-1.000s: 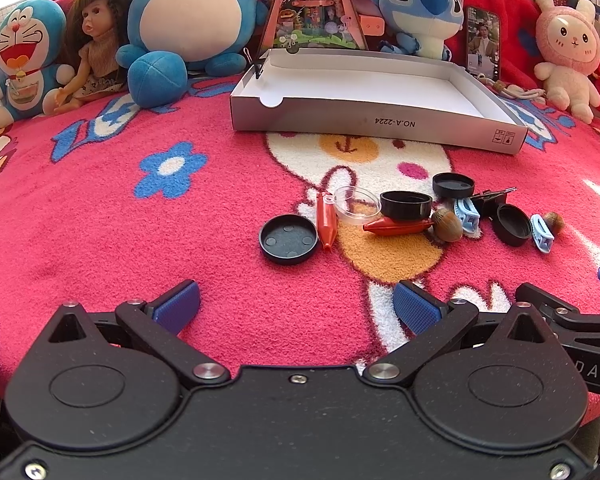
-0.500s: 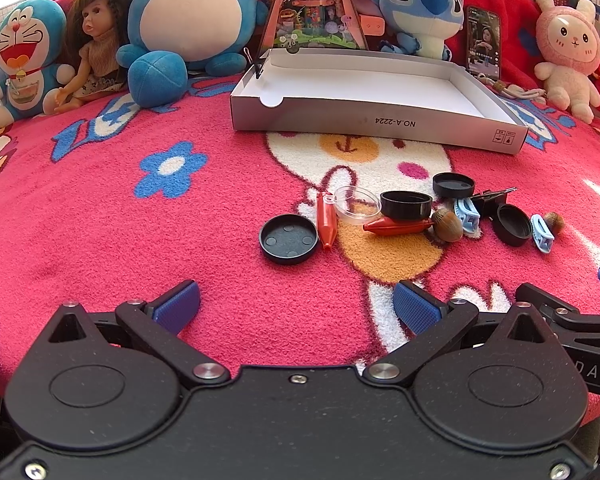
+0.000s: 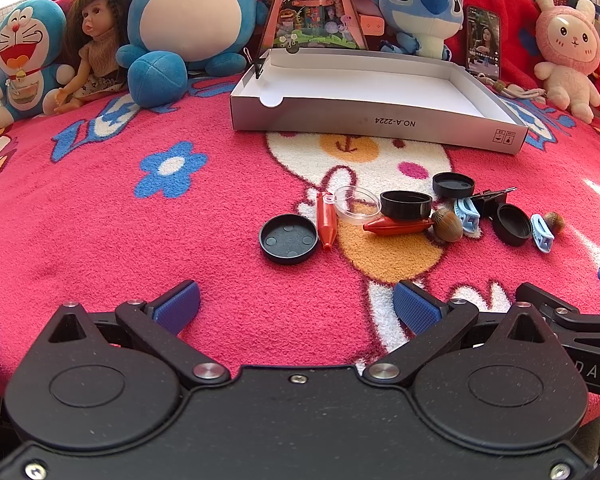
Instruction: Organize rigid objects
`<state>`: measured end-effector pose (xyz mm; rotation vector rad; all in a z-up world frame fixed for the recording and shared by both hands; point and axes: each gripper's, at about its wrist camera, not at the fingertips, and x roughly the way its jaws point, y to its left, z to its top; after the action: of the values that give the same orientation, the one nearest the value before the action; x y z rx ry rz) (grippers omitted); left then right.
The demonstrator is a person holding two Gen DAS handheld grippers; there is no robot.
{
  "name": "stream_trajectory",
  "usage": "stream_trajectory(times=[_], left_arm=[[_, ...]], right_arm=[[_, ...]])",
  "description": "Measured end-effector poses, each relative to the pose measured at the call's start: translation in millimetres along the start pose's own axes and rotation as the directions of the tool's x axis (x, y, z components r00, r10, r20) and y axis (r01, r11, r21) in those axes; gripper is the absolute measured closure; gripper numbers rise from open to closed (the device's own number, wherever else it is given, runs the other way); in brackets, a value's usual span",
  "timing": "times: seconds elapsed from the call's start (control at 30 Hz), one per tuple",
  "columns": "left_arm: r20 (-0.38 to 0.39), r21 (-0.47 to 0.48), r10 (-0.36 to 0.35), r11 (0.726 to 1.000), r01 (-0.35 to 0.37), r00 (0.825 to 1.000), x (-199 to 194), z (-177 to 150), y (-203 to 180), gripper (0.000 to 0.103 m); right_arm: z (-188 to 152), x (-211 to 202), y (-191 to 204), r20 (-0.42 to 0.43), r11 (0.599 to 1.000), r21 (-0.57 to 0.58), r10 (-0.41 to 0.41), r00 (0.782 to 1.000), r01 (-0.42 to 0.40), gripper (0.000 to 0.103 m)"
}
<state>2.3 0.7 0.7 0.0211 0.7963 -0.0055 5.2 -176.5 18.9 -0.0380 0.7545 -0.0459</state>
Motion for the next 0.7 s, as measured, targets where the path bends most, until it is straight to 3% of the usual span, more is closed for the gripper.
stream_trajectory(times=[0.53, 0.7], left_arm=[[0.003, 0.001, -0.005, 1.0, 0.005, 1.0, 0.1, -3.1, -0.6, 0.0], [0.042, 0.003, -0.017, 1.0, 0.017, 0.999, -1.8, -9.8, 1.6, 0.0]], right_arm=[[-6.8, 0.6, -3.5, 0.035, 1.0, 0.004, 0.007, 0.999, -0.007, 0.0], [-12.4, -2.6, -1.7, 0.078, 1.0, 0.021, -0.006, 0.997, 0.004, 0.0]])
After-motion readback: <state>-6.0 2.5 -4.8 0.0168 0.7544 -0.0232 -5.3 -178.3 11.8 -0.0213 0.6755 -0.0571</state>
